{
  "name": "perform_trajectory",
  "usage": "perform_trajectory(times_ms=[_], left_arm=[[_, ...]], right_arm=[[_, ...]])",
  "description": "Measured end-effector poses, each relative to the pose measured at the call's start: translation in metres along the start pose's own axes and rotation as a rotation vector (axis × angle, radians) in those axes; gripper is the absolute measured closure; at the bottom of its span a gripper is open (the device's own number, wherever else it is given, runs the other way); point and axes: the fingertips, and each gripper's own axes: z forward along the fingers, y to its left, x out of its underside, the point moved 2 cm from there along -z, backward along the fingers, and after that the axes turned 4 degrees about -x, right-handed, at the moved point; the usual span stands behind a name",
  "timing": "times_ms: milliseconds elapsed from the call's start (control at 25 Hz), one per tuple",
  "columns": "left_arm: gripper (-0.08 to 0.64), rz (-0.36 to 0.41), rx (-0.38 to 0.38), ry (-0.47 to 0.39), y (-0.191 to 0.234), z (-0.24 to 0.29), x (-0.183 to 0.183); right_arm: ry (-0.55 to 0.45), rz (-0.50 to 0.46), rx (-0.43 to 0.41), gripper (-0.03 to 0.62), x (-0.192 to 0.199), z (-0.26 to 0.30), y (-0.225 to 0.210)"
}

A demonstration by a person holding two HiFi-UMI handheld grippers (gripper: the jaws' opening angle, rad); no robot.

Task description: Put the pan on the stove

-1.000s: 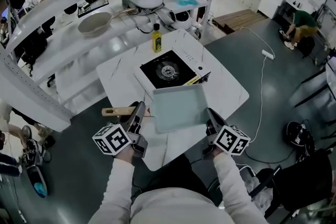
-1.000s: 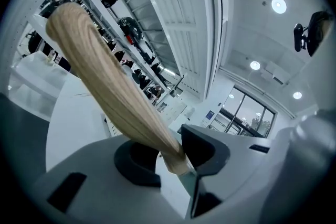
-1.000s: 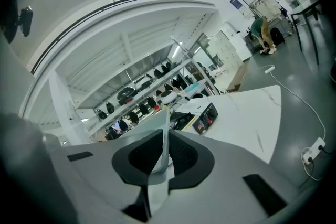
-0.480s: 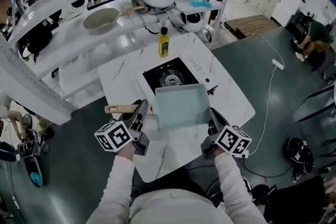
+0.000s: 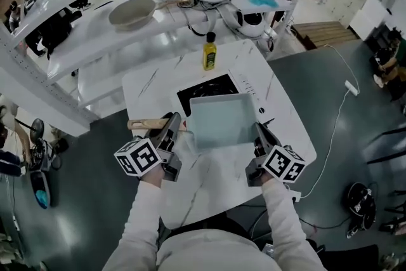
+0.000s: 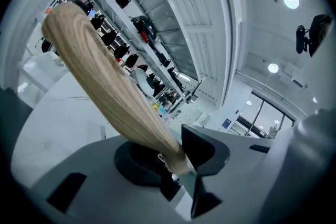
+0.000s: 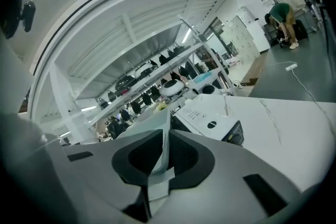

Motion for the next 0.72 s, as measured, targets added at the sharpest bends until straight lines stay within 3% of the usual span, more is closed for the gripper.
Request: perform_trajectory(times_ms=[720], left_arm=[[0.423,-0.049,-0.045,-0.011,0.042,0.06,-0.013]], right_arm=[[0.091,-0.061,-0.005,0.543,-0.018,0.077,-0.026]])
